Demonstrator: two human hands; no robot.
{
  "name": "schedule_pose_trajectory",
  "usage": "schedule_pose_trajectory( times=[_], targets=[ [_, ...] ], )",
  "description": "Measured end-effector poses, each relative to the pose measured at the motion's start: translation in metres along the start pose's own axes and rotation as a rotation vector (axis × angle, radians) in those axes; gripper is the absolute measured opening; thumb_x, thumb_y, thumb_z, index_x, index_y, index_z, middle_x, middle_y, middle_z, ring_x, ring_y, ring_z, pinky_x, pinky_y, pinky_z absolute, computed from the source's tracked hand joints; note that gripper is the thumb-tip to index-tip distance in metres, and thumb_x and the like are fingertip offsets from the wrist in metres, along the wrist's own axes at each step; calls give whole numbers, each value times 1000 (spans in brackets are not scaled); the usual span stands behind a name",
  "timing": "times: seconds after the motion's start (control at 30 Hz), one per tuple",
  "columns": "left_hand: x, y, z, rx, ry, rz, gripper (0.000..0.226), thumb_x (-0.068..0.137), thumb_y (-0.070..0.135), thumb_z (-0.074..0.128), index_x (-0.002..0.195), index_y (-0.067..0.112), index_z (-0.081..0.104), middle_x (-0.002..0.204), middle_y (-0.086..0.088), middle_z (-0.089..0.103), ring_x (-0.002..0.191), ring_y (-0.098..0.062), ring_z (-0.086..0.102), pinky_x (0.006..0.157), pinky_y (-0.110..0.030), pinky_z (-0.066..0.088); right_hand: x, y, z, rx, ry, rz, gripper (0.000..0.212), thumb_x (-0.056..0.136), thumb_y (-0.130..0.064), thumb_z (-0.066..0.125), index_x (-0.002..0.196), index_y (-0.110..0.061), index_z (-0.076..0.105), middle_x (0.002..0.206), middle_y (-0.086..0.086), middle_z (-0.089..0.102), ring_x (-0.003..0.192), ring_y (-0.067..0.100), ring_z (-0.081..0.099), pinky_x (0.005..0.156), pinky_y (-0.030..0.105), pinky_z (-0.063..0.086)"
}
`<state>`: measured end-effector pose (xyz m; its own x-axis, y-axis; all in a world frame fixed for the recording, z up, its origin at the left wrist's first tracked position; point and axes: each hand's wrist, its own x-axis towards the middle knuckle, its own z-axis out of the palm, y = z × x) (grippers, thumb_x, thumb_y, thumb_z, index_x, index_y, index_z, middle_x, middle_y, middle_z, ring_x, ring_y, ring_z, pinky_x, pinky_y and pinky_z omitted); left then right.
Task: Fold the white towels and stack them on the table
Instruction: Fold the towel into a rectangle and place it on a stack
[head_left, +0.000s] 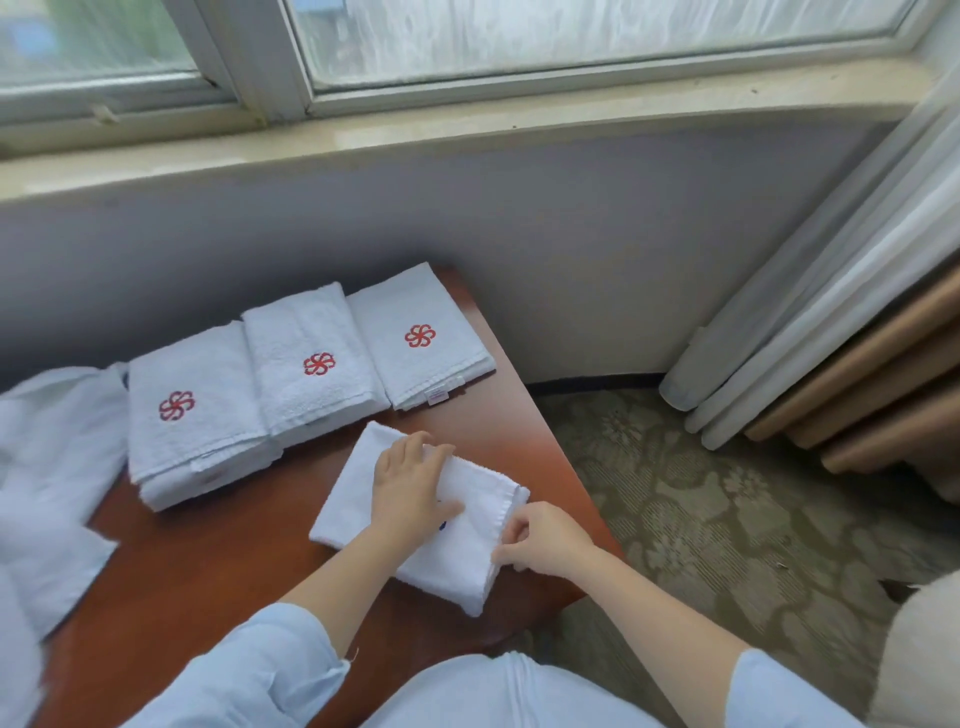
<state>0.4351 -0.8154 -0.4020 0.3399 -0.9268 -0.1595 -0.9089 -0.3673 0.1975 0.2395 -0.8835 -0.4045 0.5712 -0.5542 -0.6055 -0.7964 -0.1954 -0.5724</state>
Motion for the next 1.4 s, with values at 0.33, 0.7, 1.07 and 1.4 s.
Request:
schedule_pose_trajectory(
  times=[0.33,0.7,1.07,1.4],
  targets=[
    [-40,-43,6,63,-376,-134,124,73,79,58,154,27,-19,160,-2,-29,146,-27,-30,116,-57,-10,-3,-55,2,190,-513,-86,23,90,-33,63,109,-20,67,86,1,77,81,17,75,65,23,58],
    [-73,-82,-12,87,-478,225,124,70,52,80,155,37,-9,162,4,-23,147,-19,-27,116,-47,-15,31,-73,21,-532,-82,-400,97,87,-26,66,157,-34,0,165,-12,-9,152,17,-1,119,41,25],
    [-103,-96,0,73,-368,-212,137,63,65,76,153,31,-22,154,-10,-40,144,-30,-34,120,-48,-9,31,-72,40,-475,-239,-266,121,74,-32,81,156,-34,-8,162,-16,-18,151,24,1,117,47,28],
    [-122,-92,7,-630,-438,-437,125,73,22,80,150,50,-14,130,2,45,87,-14,60,83,-33,56,25,-63,37,44,-325,-92,106,78,-14,78,156,-39,10,151,-5,9,132,22,27,109,33,31]
  ],
)
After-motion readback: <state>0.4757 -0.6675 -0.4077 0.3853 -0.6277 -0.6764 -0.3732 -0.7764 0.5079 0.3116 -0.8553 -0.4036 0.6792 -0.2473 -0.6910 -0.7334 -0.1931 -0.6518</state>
